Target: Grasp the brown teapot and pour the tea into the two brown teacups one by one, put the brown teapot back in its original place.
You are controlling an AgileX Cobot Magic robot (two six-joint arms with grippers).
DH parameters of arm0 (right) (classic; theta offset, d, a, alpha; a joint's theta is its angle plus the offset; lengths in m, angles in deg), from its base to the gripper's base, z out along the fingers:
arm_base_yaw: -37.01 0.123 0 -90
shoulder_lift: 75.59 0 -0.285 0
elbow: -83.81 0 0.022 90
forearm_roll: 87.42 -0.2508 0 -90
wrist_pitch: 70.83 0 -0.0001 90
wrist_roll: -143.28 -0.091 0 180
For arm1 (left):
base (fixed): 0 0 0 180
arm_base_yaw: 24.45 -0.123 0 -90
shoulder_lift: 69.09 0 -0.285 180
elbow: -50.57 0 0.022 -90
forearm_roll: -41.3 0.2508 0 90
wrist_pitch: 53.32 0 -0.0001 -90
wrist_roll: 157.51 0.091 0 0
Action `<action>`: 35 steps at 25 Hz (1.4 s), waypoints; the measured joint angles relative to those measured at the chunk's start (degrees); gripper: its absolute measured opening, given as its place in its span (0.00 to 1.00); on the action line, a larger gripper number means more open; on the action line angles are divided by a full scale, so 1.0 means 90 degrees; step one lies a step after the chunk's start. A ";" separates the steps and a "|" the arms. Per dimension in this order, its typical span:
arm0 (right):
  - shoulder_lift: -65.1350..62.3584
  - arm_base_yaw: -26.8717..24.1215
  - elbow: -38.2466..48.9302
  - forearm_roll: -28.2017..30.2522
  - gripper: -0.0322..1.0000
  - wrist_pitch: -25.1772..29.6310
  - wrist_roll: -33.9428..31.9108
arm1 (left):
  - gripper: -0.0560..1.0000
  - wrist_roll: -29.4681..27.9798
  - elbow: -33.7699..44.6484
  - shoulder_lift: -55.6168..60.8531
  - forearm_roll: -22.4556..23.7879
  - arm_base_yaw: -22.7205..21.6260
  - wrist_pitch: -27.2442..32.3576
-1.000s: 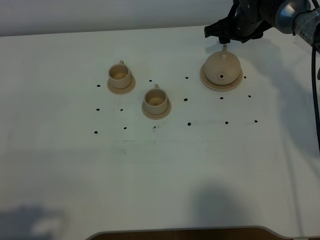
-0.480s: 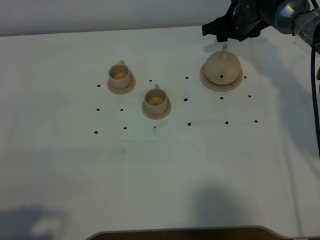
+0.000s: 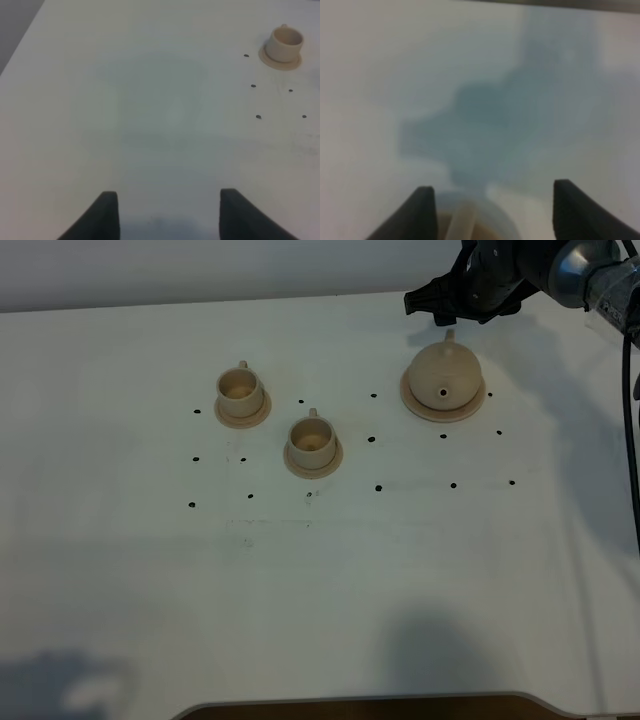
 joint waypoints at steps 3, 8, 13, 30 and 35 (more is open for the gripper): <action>0.0000 0.0000 0.0000 0.0000 0.53 0.0026 0.0029 | 0.51 0.0000 0.0000 0.0000 0.0000 0.0000 0.0000; 0.0084 0.0000 0.0000 0.0000 0.53 0.0120 0.0097 | 0.51 0.0000 0.0000 0.0000 0.0000 0.0000 0.0000; 0.0148 0.0006 -0.0005 -0.0021 0.53 0.0106 0.0121 | 0.51 -0.0007 0.0000 0.0000 0.0000 0.0000 0.0000; 0.0153 -0.0119 -0.0061 0.0379 0.53 0.0560 0.0099 | 0.51 -0.0007 0.0000 0.0000 0.0000 0.0000 0.0000; 0.0153 -0.0124 -0.0242 0.0414 0.53 0.1030 0.0061 | 0.51 -0.0007 0.0000 0.0000 0.0000 0.0000 0.0000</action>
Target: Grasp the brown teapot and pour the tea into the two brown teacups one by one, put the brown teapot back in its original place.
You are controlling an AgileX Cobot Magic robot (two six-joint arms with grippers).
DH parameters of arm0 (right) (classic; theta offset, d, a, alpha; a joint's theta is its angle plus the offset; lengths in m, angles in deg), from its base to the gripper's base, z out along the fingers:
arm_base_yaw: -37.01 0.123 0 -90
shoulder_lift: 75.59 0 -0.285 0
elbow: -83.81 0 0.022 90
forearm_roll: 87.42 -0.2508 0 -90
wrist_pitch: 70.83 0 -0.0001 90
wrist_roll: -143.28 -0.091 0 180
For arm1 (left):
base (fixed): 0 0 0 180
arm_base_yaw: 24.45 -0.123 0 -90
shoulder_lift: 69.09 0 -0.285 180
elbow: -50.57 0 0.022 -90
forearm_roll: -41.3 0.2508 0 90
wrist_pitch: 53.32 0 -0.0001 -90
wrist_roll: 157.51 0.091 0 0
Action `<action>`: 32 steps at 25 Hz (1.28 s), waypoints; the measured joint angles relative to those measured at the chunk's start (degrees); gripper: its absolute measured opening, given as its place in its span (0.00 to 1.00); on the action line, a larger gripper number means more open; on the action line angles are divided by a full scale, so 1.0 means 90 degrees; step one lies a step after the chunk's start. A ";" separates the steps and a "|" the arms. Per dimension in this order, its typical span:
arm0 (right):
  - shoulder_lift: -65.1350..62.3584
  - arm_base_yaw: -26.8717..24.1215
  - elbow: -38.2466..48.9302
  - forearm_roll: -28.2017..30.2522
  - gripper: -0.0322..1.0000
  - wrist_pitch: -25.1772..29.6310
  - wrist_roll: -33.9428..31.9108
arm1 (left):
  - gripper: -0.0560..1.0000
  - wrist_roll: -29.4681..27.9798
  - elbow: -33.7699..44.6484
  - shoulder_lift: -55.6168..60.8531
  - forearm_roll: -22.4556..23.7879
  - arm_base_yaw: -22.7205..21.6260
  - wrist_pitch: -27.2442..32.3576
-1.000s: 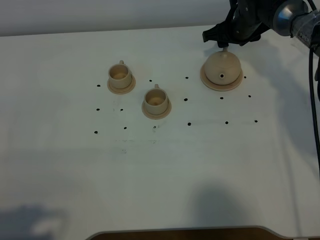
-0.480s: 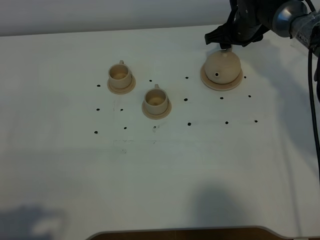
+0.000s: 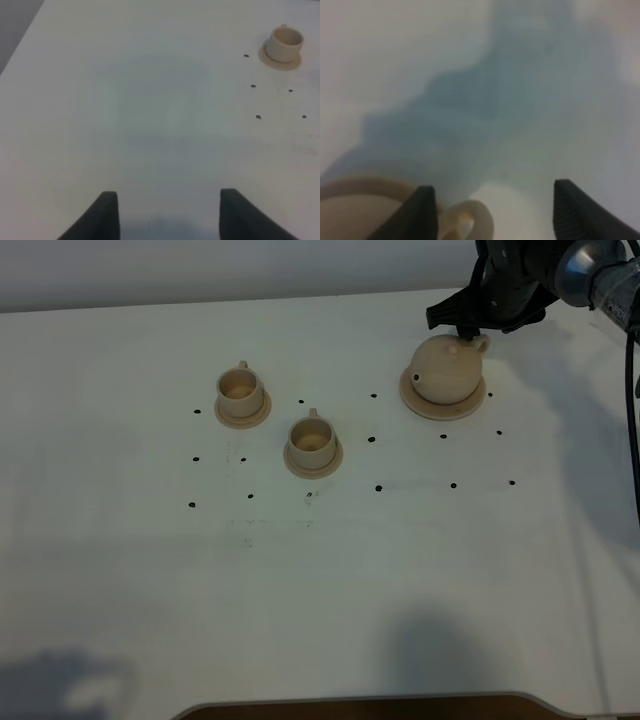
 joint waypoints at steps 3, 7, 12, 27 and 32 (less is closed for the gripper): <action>0.0000 -0.0007 -0.0090 0.0036 0.53 0.0436 0.0000 | 0.51 0.0000 0.0000 0.0000 0.0000 0.0000 0.0000; 0.0000 -0.0007 -0.0119 0.0049 0.53 0.0660 0.0000 | 0.51 0.0000 0.0000 0.0000 0.0000 0.0000 0.0000; 0.0000 -0.0022 -0.0124 0.0071 0.53 0.0945 0.0000 | 0.51 0.0000 0.0000 0.0000 0.0000 0.0000 0.0000; 0.0000 -0.0039 -0.0131 0.0013 0.53 0.1949 0.0132 | 0.51 0.0006 0.0000 0.0000 0.0000 0.0000 0.0000; 0.0000 -0.0060 -0.0131 -0.0147 0.53 0.2013 0.0278 | 0.51 0.0006 0.0000 0.0000 0.0000 0.0000 0.0000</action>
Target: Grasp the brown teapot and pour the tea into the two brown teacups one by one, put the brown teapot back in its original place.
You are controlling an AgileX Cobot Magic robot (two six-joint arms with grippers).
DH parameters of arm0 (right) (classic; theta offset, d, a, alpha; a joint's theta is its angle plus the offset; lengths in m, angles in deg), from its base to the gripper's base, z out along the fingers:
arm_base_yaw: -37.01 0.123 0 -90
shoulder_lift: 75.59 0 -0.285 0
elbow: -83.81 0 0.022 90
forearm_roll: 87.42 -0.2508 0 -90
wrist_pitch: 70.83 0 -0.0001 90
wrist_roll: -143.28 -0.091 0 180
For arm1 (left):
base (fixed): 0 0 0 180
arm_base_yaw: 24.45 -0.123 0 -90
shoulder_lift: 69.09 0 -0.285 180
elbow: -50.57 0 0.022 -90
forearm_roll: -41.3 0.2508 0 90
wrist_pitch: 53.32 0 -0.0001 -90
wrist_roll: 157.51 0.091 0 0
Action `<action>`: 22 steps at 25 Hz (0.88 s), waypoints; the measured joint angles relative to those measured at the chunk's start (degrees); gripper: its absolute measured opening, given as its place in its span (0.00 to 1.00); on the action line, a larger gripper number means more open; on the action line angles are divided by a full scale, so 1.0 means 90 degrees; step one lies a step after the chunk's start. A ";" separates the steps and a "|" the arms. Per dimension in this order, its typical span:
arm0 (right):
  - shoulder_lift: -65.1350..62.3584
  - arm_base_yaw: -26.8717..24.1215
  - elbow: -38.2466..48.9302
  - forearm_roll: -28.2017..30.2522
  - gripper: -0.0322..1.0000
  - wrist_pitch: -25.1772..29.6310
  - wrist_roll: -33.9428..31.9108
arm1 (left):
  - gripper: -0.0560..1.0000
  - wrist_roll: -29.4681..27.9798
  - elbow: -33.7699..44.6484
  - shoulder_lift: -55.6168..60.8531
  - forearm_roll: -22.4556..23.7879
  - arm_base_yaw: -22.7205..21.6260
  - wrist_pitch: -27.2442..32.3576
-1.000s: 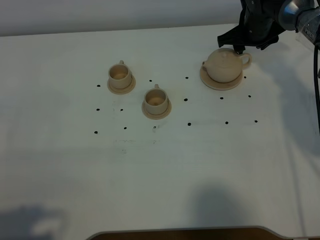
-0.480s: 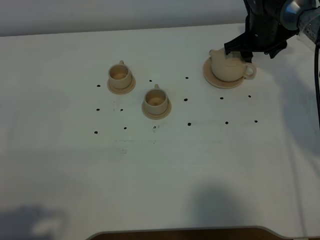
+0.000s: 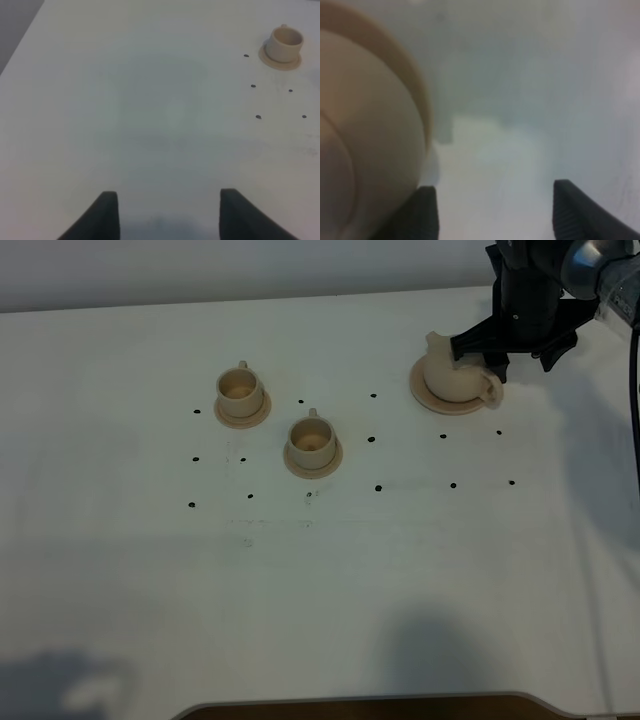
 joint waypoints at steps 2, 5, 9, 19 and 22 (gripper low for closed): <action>0.0000 0.0000 0.0000 -0.0041 0.53 0.0040 0.0055 | 0.51 0.0000 0.0000 0.0000 0.0000 0.0000 0.0000; 0.0000 0.0000 0.0000 -0.0195 0.53 0.0103 0.0185 | 0.51 0.0000 0.0000 0.0000 0.0000 0.0000 0.0000; 0.0000 0.0000 0.0000 -0.0549 0.53 0.0197 0.0297 | 0.51 0.0000 0.0000 0.0000 0.0000 0.0000 0.0000; 0.0000 0.0000 0.0000 -0.1158 0.53 0.0226 0.0399 | 0.51 0.0000 0.0000 0.0000 0.0000 0.0000 0.0000; 0.0000 0.0000 0.0000 -0.1057 0.53 0.0212 0.0418 | 0.51 0.0000 0.0000 0.0000 0.0000 0.0000 0.0000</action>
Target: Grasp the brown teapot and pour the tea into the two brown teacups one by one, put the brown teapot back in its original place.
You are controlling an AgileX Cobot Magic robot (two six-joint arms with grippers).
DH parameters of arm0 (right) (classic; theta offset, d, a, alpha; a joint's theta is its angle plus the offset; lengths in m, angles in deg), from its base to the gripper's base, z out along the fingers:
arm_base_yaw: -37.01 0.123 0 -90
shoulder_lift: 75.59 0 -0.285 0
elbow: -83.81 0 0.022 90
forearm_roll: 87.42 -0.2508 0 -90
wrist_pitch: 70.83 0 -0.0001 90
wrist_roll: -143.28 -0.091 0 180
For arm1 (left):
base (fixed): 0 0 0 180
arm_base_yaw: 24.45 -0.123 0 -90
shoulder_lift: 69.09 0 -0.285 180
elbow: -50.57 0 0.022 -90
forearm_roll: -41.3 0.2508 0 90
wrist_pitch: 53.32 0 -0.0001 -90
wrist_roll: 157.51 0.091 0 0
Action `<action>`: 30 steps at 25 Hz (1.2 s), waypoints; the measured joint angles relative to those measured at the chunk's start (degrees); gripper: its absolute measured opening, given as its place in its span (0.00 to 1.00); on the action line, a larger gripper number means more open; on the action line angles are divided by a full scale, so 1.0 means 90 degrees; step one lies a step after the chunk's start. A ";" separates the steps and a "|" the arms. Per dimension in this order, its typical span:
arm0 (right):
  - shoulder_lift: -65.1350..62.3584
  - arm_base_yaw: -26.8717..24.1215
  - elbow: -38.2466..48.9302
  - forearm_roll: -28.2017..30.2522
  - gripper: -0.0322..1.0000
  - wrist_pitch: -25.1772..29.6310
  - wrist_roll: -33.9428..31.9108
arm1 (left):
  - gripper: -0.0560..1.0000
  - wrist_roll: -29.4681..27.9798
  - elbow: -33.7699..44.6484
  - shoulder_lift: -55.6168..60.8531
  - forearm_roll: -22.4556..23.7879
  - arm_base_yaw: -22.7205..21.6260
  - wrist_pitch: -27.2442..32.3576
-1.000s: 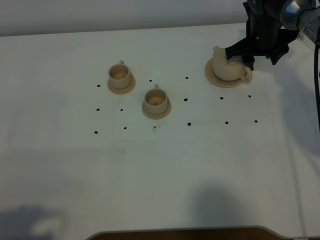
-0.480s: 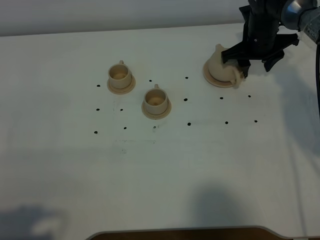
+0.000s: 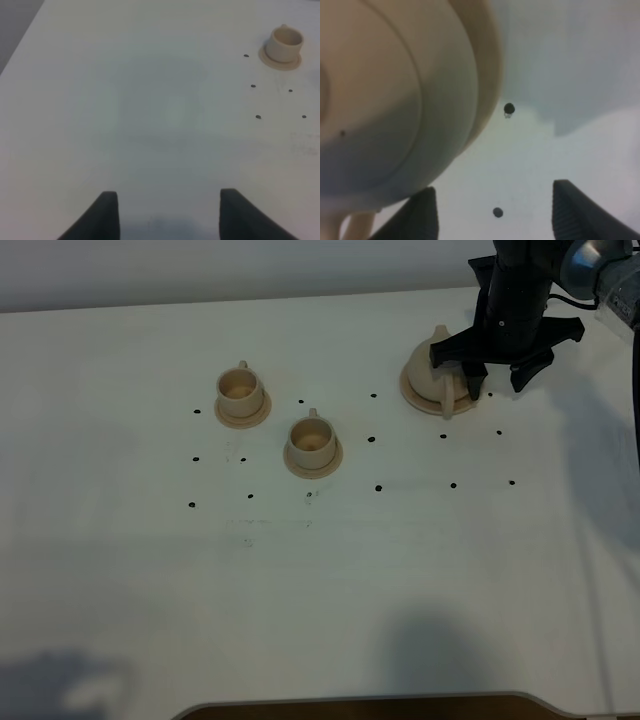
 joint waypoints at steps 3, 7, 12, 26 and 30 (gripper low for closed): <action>0.0000 0.0006 0.0000 0.0196 0.53 -0.0053 0.0005 | 0.51 0.0000 0.0000 0.0000 0.0000 0.0000 0.0000; -0.0105 0.0006 0.0000 0.0435 0.53 -0.0142 -0.0029 | 0.51 0.0000 0.0000 0.0000 0.0000 0.0000 0.0000; -0.0432 0.0006 0.0000 0.0562 0.53 -0.0204 -0.0071 | 0.51 0.0000 0.0000 0.0000 0.0000 0.0000 0.0000; -0.0898 0.0093 0.0443 -0.0943 0.53 -0.0234 0.0545 | 0.51 0.0000 0.0000 0.0000 0.0000 0.0000 0.0000; -0.0898 0.0115 0.0774 -0.0810 0.53 -0.0210 0.0710 | 0.51 0.0000 0.0000 0.0000 0.0000 0.0000 0.0000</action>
